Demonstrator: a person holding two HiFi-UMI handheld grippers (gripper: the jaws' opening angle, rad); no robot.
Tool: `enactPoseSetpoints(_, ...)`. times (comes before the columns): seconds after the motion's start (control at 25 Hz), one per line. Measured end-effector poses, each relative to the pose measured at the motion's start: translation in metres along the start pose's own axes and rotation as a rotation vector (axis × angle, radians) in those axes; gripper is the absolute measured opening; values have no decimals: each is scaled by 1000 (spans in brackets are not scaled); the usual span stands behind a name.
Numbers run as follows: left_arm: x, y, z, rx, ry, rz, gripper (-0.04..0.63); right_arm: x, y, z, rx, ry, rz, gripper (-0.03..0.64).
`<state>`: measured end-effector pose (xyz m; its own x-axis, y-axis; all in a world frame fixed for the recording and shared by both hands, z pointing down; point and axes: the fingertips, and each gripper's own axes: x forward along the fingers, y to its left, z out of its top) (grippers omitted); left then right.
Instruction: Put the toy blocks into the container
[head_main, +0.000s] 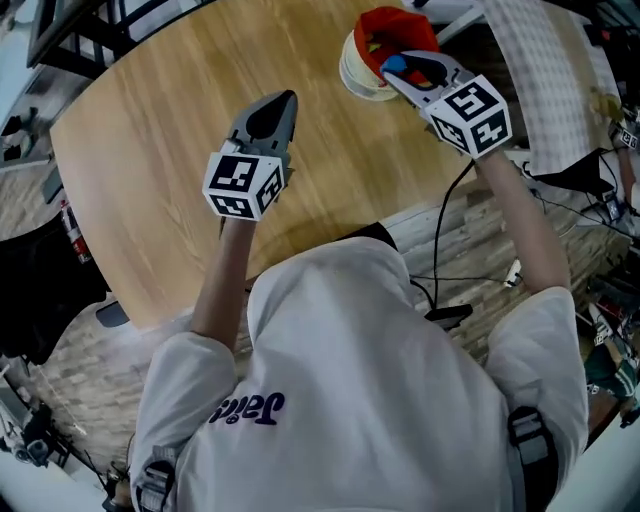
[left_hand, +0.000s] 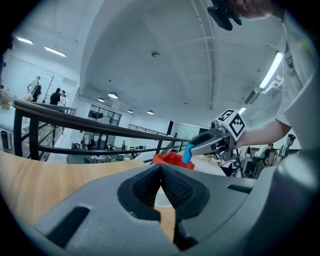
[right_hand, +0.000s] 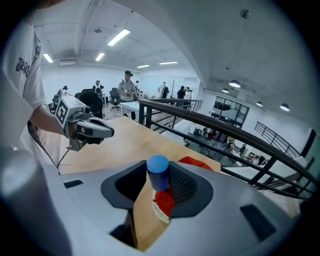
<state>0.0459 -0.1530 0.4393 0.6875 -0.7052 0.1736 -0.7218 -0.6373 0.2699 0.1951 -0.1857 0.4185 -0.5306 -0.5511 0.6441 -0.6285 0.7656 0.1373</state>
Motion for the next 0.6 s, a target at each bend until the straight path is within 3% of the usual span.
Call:
enactPoseSetpoints(0.28,41,-47,-2,20,42,-91,6,10,-58,-31,-38,102,-6,144)
enactPoseSetpoints(0.6,54,-56,-16,5,74,-56,6,44,-81,-75,-63,249,36,137)
